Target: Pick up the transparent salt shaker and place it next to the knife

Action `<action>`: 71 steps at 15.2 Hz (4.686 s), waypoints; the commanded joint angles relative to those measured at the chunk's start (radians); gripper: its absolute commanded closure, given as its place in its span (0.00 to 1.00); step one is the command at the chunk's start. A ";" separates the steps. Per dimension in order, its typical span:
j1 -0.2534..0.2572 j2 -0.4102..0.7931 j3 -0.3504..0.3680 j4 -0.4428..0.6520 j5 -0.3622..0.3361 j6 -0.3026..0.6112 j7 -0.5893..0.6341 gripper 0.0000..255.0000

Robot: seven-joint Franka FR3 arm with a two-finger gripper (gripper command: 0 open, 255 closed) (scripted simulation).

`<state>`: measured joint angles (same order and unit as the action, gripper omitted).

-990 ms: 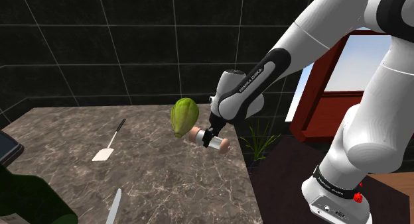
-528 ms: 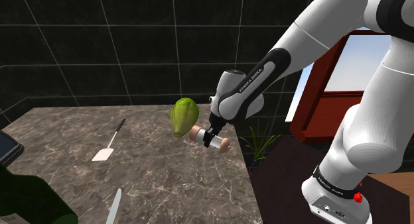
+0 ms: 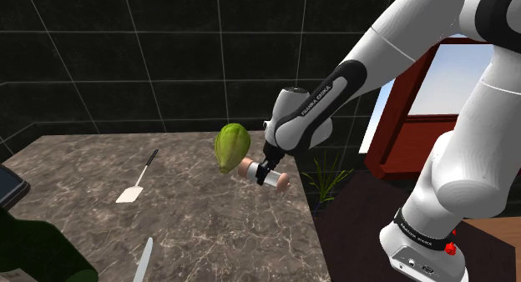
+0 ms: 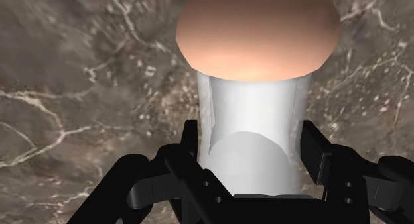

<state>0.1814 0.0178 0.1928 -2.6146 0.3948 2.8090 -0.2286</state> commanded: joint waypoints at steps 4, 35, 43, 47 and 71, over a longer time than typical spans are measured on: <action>-0.004 -0.067 -0.004 0.004 -0.031 -0.070 0.032 1.00; 0.011 -0.125 0.111 0.312 -0.192 -0.402 0.351 1.00; 0.071 0.085 0.178 0.542 -0.336 -0.416 0.567 1.00; 0.074 0.112 0.176 0.518 -0.347 -0.365 0.572 1.00; 0.108 0.303 0.138 0.447 -0.441 -0.113 0.622 1.00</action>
<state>0.2887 0.3192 0.3317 -2.1685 -0.0454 2.6948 0.3920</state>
